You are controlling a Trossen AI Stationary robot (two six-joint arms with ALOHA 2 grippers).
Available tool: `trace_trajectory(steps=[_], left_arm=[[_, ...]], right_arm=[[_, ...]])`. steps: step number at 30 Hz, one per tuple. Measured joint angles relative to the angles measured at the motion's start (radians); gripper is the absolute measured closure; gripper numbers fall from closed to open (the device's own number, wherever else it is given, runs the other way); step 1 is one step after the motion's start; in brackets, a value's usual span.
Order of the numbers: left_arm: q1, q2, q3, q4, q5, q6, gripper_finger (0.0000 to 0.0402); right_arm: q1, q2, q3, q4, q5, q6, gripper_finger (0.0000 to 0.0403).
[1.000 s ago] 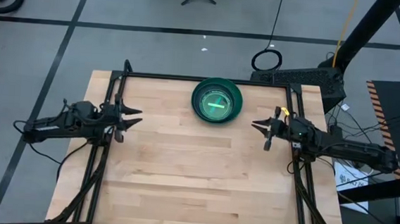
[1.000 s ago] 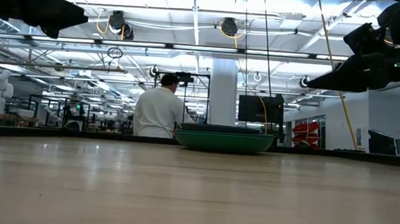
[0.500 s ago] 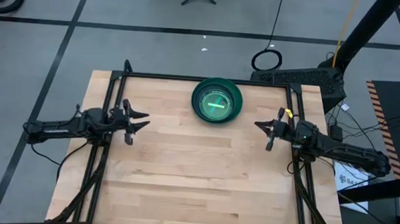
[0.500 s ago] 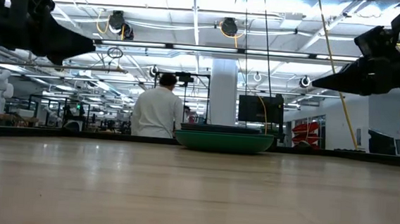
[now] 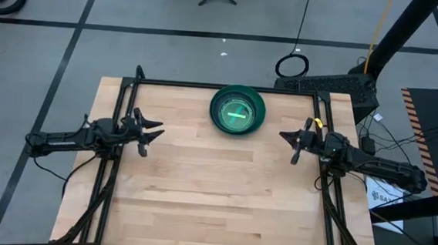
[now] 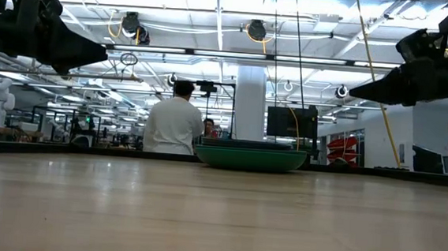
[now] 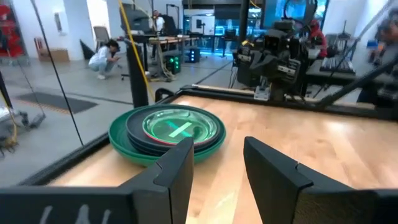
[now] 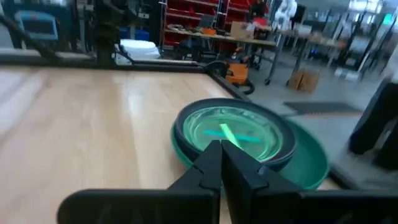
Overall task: Stack plastic plates
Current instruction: Return to Home Position
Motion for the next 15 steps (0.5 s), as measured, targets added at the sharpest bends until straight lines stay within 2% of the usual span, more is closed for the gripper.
trace_trajectory(steps=[8, 15], left_arm=[[0.000, 0.000, 0.000, -0.001, -0.005, -0.035, 0.0254], [0.000, 0.000, 0.000, -0.002, -0.005, -0.035, 0.0254]], right_arm=[[0.000, 0.011, -0.001, -0.012, -0.008, 0.251, 0.0399], [0.000, 0.011, -0.002, -0.014, -0.008, 0.280, 0.0399]])
